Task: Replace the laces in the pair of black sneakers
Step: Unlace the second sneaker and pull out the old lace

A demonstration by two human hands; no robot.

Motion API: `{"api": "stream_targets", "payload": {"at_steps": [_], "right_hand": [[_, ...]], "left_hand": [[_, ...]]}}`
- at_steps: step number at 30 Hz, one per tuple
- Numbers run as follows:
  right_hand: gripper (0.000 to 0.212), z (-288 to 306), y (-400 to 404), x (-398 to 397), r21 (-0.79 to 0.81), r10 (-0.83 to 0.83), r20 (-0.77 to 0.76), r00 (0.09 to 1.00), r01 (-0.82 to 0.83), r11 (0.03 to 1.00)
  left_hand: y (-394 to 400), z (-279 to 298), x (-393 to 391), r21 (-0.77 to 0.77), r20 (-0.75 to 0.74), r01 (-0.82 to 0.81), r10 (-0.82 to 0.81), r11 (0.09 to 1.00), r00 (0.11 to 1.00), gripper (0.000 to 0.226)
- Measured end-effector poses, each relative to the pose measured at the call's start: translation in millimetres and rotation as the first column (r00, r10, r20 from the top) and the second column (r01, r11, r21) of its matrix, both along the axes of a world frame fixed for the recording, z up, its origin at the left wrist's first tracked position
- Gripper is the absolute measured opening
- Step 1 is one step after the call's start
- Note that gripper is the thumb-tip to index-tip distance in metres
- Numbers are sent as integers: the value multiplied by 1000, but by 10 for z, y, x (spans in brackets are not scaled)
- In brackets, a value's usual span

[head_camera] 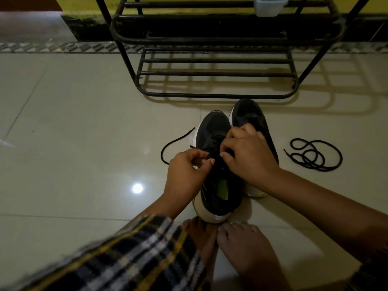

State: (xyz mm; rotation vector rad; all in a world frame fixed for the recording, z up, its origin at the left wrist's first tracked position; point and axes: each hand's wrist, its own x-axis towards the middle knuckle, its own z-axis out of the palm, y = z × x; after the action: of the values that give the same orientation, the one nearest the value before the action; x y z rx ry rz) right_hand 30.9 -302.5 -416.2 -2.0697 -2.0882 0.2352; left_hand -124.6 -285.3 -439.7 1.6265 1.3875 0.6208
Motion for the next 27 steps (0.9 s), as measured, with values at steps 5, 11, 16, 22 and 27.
{"api": "stream_targets", "payload": {"at_steps": [5,11,16,22,27], "right_hand": [[17,24,-3,17,2,-12,-54,998,12,1000],[24,50,12,6,-78,14,-39,999,-17,997],[10,13,2,50,-9,20,-172,985,-21,1000],[18,238,137,285,-17,-198,-731,653,273,962],[27,473,192,287,-219,-171,-963,-211,232,948]], "left_hand": [[2,8,-4,-13,7,-3,3,1000,1000,9],[-17,44,8,-4,-1,19,-19,1000,1000,8],[-26,43,8,17,-14,30,-30,999,999,11],[4,12,-18,-6,-9,-3,3,1000,1000,11],[5,10,-20,-22,1,-12,12,1000,1000,10]]}}
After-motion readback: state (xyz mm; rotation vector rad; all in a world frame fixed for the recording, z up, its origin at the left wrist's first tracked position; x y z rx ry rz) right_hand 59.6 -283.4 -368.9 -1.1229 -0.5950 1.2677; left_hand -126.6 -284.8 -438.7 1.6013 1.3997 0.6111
